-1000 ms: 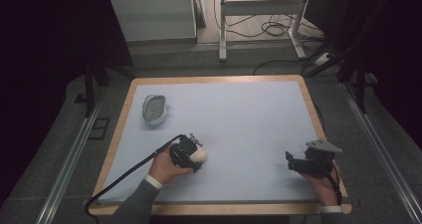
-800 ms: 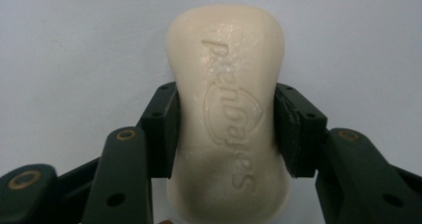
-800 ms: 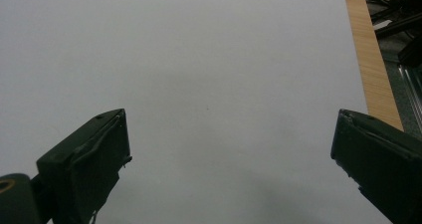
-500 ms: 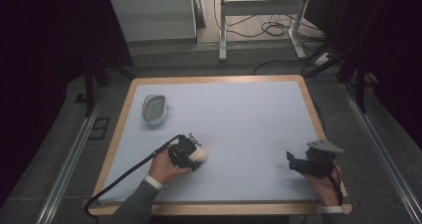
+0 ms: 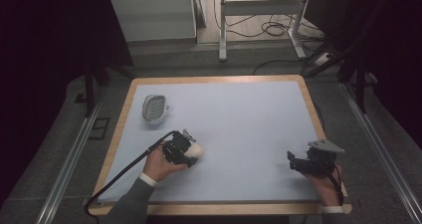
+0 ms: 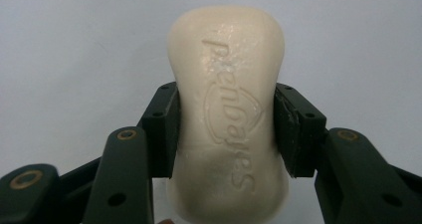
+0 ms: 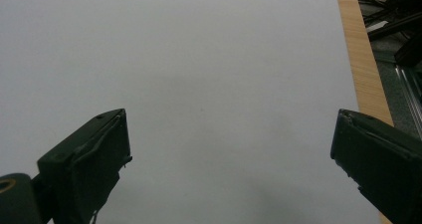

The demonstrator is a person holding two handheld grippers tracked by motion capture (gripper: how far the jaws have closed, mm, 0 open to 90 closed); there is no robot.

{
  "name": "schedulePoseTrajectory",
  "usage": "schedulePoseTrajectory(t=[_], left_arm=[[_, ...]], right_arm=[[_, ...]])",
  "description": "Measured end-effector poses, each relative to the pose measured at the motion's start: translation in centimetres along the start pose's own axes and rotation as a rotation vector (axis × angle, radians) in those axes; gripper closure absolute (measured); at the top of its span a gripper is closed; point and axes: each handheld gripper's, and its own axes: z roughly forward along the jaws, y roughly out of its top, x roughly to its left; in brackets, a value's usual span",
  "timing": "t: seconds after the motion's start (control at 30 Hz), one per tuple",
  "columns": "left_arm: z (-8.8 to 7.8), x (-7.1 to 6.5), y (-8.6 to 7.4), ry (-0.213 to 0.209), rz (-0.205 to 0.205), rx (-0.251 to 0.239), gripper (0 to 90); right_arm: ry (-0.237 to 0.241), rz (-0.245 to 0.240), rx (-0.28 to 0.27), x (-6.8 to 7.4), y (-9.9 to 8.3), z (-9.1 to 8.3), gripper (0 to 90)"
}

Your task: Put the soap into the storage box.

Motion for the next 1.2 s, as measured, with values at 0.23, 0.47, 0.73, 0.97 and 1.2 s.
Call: schedulePoseTrajectory(t=[0.23, 0.47, 0.73, 0.97, 1.2], left_arm=[[-0.9, 0.6, 0.0, 0.009, -0.012, -0.026, 49.6], [-1.6, 1.0, -0.1, 0.021, -0.013, -0.037, 49.6], [-1.8, 1.7, -0.1, 0.021, -0.017, -0.027, 49.6], [-2.1, 2.3, -0.1, 0.029, -0.03, -0.036, 49.6], [-2.8, 3.0, -0.1, 0.039, -0.04, -0.043, 49.6]], right_arm=[[-0.001, 0.0, 0.0, 0.0, 0.0, 0.0, 2.0], [0.0, 0.0, -0.001, 0.0, 0.0, 0.0, 1.9], [0.0, 0.0, -0.001, -0.1, 0.0, 0.0, 2.0], [-0.003, 0.002, -0.002, -0.1, 0.0, 0.0, 2.0], [-0.004, 0.003, -0.003, -0.2, 0.0, 0.0, 2.0]])
